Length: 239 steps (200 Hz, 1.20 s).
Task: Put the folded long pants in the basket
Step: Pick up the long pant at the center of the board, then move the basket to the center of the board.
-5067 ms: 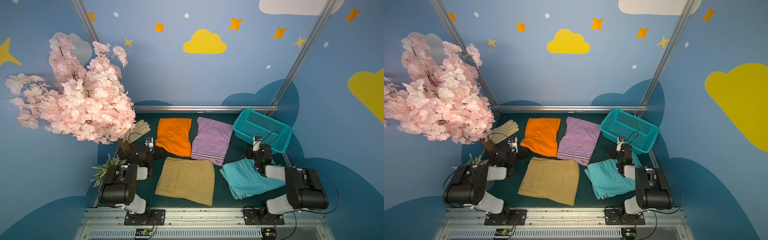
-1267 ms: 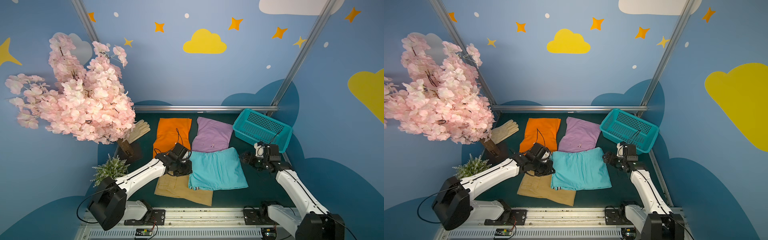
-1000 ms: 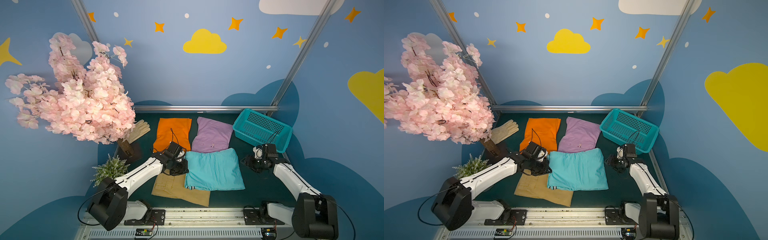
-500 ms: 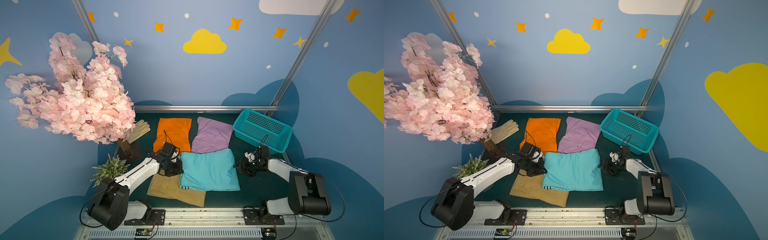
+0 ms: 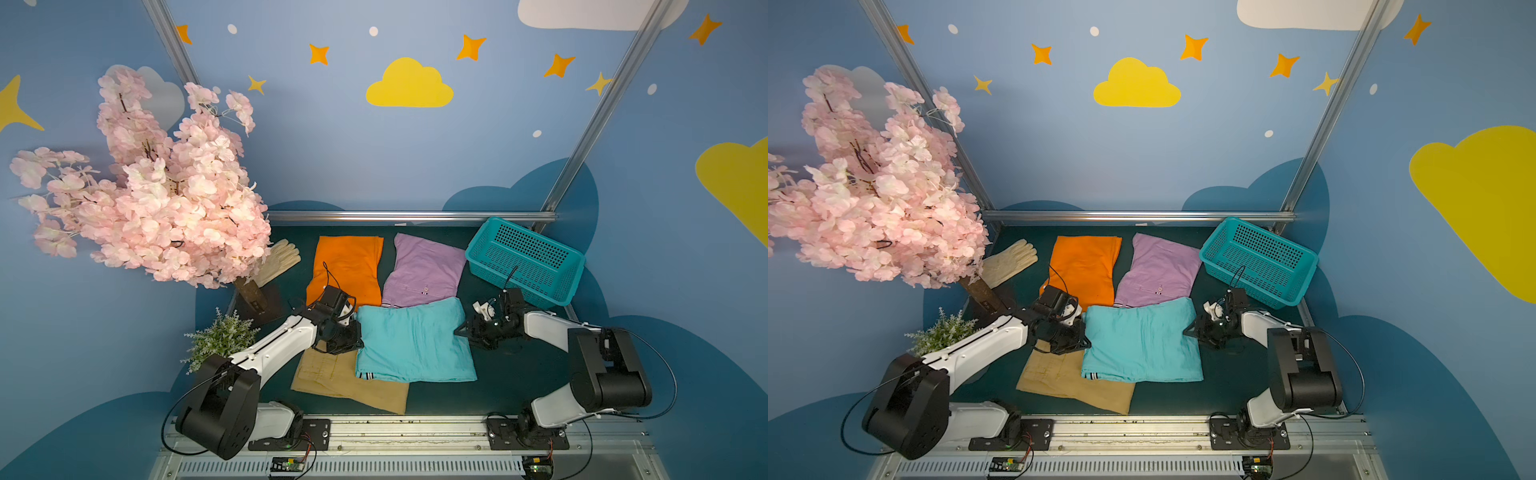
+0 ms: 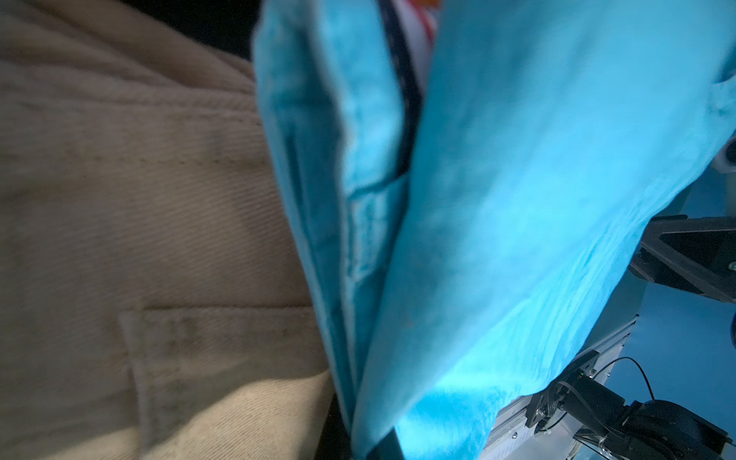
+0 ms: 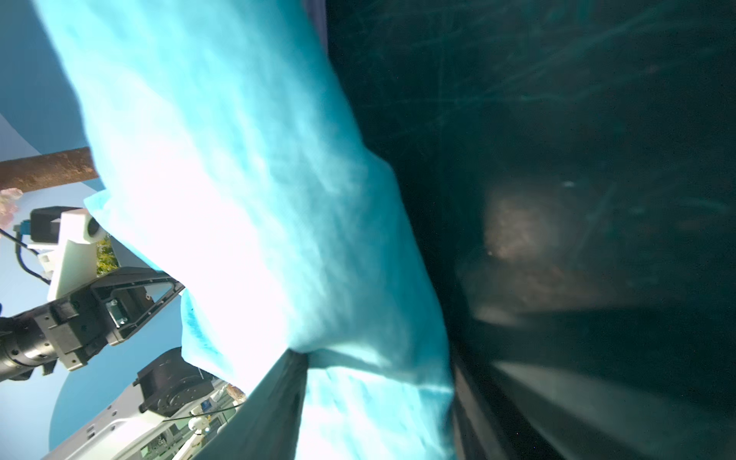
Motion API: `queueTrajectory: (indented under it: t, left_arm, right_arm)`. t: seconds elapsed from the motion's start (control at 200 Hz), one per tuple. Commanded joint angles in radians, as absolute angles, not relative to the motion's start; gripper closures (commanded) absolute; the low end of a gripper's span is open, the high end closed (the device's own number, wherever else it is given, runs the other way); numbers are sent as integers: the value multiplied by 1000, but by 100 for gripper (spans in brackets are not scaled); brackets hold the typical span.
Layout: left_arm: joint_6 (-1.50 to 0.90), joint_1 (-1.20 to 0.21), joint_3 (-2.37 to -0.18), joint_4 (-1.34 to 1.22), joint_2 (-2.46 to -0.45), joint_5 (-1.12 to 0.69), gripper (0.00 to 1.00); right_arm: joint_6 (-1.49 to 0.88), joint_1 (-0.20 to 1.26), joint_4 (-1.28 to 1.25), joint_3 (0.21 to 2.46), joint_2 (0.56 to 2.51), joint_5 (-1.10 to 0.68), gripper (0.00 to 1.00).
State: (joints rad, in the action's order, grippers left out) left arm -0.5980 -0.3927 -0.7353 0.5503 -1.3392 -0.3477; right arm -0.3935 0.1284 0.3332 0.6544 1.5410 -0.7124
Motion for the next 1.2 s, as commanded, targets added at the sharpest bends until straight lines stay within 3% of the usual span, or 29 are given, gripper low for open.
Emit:
queueTrajectory:
  t: [0.0,0.105,0.245,0.586,0.781,1.011,1.191]
  left_arm:
    - [-591,-378,-727,571,-1346,-308,98]
    - [-591,-376,-727,572,-1341,-304,98]
    - [-599,-376,-739,580,-1318,-312,98]
    - [-596,-376,-931,694,-1158,-405,98]
    - [-590,-378,-1138,702,-1208,-455,98]
    - [-563,-407,-1596,670,-1577,-489,98]
    - [-550,-436,-2177,752,-2038,-558,98]
  right_arm:
    - [-378,141,349,663,1565,-728,51]
    - [-374,143,347,664,1566,-737,66]
    - [-376,146,334,663,1541,-753,100]
    - [-393,134,607,865,1235,-606,100]
    - [-489,73,607,954,1116,-529,100]
    - [-558,-54,540,1082,1140,-345,100]
    - [-653,-146,462,1134,1231,-265,100]
